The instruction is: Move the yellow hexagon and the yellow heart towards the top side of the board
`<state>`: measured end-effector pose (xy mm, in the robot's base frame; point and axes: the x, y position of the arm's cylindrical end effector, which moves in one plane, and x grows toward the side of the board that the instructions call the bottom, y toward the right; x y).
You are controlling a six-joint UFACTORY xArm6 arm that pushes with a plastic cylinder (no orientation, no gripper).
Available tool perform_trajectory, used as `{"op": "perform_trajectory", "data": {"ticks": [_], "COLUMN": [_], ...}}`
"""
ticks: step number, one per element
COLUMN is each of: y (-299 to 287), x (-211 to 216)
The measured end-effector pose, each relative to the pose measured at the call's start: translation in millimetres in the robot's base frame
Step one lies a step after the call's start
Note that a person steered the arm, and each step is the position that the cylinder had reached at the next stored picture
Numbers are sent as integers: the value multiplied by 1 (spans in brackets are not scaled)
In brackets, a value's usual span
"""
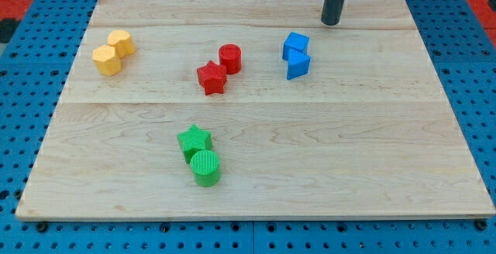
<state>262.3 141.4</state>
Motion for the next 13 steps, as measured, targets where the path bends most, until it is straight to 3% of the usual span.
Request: {"op": "perform_trajectory", "data": {"ticks": [2, 3, 4, 6, 7, 8, 9, 11, 13], "y": [-1, -56, -146, -299, -321, -378, -444, -363, -347], "x": [-25, -49, -31, 121, 178, 207, 189, 104, 52]}}
